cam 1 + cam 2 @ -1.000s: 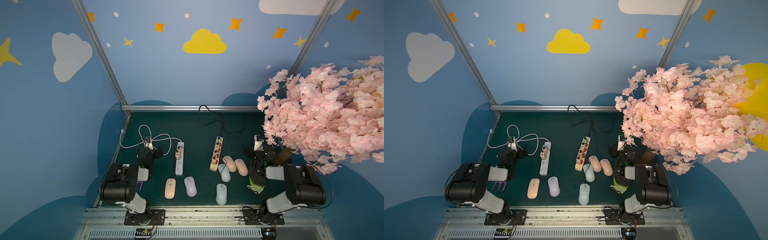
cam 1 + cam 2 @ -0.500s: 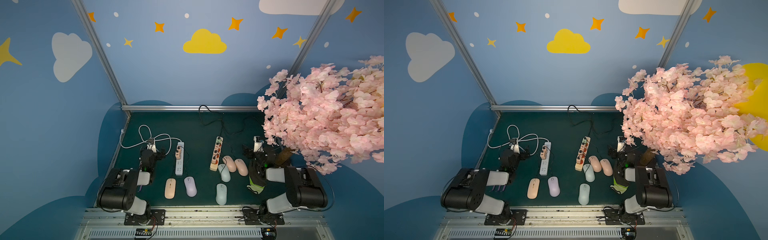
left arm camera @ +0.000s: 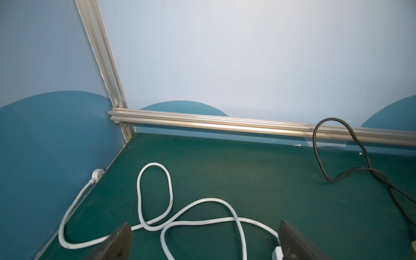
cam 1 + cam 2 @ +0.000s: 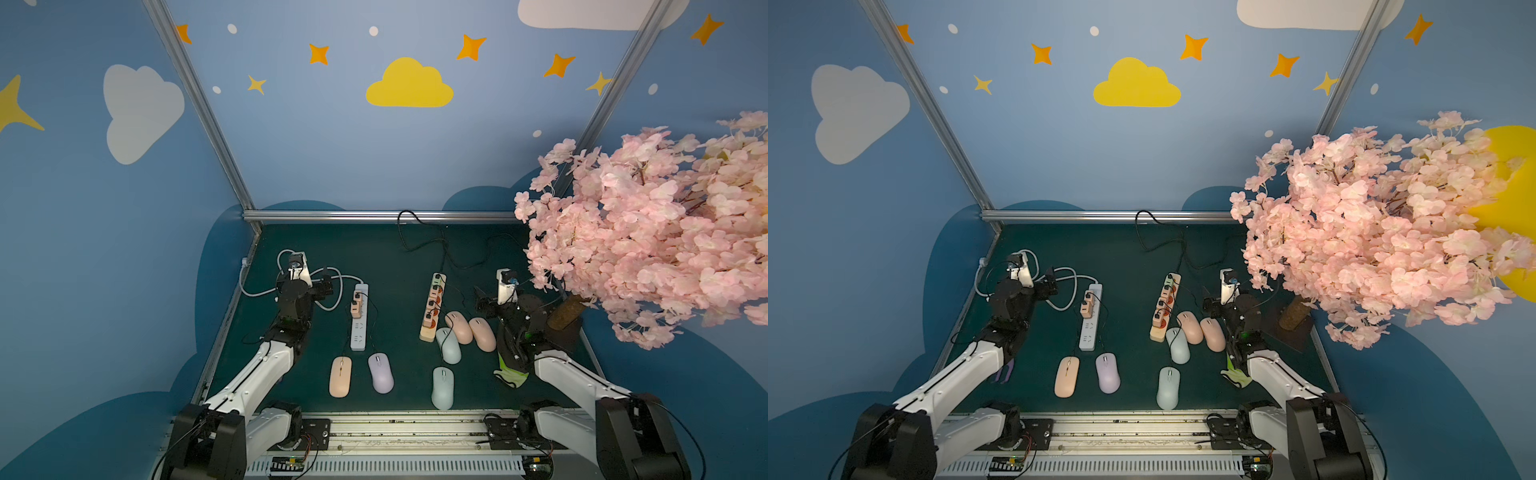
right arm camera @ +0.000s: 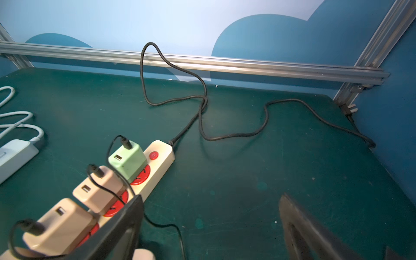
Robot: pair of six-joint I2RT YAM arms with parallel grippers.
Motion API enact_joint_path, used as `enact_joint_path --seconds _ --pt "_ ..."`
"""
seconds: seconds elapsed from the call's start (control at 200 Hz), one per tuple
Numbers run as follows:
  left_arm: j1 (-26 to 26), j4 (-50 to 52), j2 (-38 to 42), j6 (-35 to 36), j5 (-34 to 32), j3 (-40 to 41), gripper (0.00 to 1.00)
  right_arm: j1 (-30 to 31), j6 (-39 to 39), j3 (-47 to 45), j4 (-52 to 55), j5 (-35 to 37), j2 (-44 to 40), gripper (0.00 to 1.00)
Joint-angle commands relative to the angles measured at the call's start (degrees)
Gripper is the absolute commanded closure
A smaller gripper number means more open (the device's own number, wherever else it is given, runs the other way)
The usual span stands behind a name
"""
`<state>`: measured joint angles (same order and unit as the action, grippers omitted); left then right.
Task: Unplug the wireless mouse
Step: Pick up the mouse from the center of the board.
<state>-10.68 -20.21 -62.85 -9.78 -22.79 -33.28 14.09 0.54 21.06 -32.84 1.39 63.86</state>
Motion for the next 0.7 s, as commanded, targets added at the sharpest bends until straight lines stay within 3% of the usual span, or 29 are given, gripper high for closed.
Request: enact_joint_path --seconds 0.0,0.21,0.546,0.696 --pt "-0.1 20.3 -1.7 -14.4 -4.7 -7.4 0.0 3.9 -3.1 3.7 6.8 4.4 -1.6 0.07" --pt "-1.4 31.5 -7.7 -20.6 4.6 -17.5 0.0 14.3 -4.8 7.7 9.6 6.9 -1.2 0.07" --pt "-16.1 38.7 -13.1 -22.3 5.4 -23.8 0.0 29.6 -6.4 12.7 13.0 8.0 2.2 0.07" --pt "-22.8 42.9 -14.6 -20.8 4.1 -26.6 0.0 32.0 -11.7 17.0 21.1 8.0 3.8 0.07"
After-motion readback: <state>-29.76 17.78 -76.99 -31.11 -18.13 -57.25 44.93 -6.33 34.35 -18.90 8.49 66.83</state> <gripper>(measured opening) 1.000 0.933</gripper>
